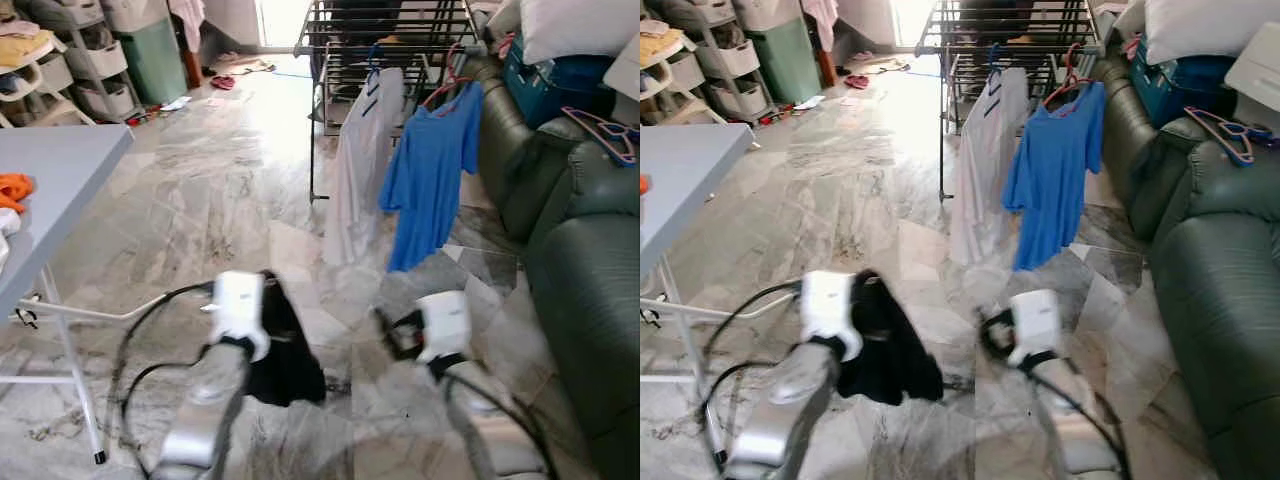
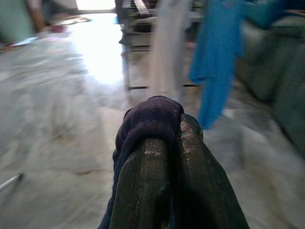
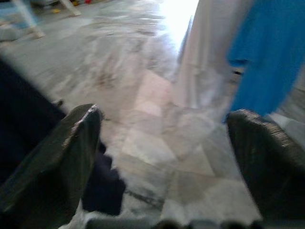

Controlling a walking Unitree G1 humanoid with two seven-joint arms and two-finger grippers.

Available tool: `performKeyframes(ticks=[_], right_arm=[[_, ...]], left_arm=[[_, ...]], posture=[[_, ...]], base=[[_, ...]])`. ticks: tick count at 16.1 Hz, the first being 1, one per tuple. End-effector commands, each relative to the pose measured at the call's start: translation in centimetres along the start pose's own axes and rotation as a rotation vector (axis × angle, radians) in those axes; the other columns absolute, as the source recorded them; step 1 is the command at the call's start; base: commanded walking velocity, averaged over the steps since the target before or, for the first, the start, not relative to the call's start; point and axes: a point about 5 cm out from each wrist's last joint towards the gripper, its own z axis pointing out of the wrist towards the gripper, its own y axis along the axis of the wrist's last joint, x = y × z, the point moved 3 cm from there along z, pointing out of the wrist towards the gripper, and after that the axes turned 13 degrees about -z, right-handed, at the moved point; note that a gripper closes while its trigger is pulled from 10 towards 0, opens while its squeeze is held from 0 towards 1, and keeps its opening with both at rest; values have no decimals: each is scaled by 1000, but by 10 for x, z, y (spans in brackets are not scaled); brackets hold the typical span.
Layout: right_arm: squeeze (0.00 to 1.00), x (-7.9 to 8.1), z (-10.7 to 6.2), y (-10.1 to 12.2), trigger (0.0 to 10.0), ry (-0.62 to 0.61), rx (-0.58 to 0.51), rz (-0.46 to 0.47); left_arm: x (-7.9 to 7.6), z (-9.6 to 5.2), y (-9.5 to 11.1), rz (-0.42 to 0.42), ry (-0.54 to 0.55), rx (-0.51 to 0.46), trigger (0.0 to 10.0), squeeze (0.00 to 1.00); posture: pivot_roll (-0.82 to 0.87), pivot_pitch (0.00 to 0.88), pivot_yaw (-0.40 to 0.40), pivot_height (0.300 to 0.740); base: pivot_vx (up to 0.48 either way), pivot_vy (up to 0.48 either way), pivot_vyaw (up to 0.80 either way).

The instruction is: Hang hanger

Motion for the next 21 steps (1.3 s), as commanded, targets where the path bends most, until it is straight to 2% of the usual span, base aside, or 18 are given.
performKeyframes(ticks=[1,4,6,7,11,16,18,21], right_arm=[[0,5,2,-2,10000,52,15,-7],[0,20,7,-4,10000,174,38,6],[0,33,14,-3,10000,227,38,25],[0,35,15,-3,10000,232,36,30],[0,60,19,-2,10000,366,43,69],[0,60,30,-6,10000,335,77,62],[0,66,38,-8,10000,340,102,55],[0,72,54,3,10000,301,96,30]], left_arm=[[-11,7,12,12,-34,-43,10000,0],[-36,24,21,8,-100,-38,10000,0],[-54,35,28,-28,-155,-32,10000,0],[-55,36,29,-28,-153,-33,10000,0],[-58,47,32,-89,-96,-12,10000,0],[-61,52,39,-118,-46,-10,10000,0],[-63,54,46,-149,-30,-9,10000,0],[-72,55,49,-160,-37,24,10000,0]], posture=[[-17,0,43,740],[-22,0,50,740],[-18,0,53,740],[-18,0,53,740],[-20,0,58,740],[-19,0,60,740],[-9,0,58,740],[2,0,58,740]], base=[[0,0,0],[0,0,0],[0,0,0],[0,0,0],[0,0,0],[0,0,0],[0,0,0],[0,0,0]])
